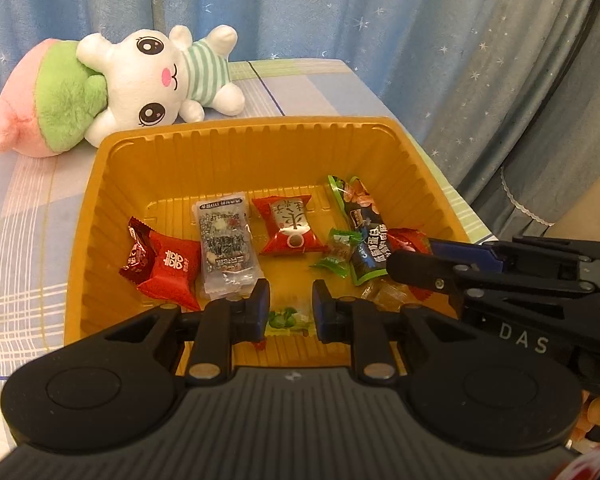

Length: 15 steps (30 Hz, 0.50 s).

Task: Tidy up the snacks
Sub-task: 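Carry both held candies over the orange tray with both tools, then open the left tool then the right tool to drop candies into the tray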

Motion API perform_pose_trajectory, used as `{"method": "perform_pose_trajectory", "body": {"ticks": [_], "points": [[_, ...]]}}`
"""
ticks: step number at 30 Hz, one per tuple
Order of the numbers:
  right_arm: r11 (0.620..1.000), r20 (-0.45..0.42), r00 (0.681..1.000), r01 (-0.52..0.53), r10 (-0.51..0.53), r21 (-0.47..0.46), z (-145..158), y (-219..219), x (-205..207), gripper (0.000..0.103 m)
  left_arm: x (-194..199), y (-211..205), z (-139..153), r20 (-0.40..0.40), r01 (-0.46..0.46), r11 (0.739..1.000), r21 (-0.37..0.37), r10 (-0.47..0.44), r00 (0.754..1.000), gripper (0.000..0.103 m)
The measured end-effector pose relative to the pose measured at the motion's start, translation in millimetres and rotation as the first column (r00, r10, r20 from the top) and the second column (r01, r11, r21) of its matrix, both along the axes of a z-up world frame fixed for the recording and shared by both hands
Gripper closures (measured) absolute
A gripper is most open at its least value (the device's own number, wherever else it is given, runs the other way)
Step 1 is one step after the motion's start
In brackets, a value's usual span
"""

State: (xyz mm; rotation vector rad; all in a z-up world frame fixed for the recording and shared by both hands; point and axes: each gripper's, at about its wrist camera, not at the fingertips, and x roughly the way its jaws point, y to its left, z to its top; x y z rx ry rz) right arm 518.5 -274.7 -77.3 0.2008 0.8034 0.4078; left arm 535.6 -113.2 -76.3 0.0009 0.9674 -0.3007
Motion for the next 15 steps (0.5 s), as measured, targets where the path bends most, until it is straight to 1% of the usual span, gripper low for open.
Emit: {"method": "perform_pose_trajectory", "body": {"ticks": [4, 6, 11, 15], "points": [[1.000, 0.000, 1.000, -0.005, 0.005, 0.002, -0.4, 1.1, 1.1, 0.079, 1.1, 3.7, 2.8, 0.007, -0.019, 1.000, -0.004, 0.019, 1.000, 0.082], [1.000, -0.001, 1.000, -0.009, 0.009, 0.004, -0.6, 1.6, 1.3, 0.079, 0.8, 8.0, 5.2, 0.010, -0.037, 0.999, -0.004, 0.037, 0.999, 0.079], [1.000, -0.005, 1.000, -0.021, 0.021, 0.005, -1.5, 2.8, 2.6, 0.079, -1.2, 25.9, 11.5, 0.015, -0.089, 0.996, -0.005, 0.089, 0.996, 0.075], [0.999, -0.009, 0.999, -0.038, 0.038, 0.012, -2.9, 7.5, 4.7, 0.079, -5.4, 38.2, 16.0, 0.020, -0.125, 0.992, -0.003, 0.125, 0.992, 0.074]]}}
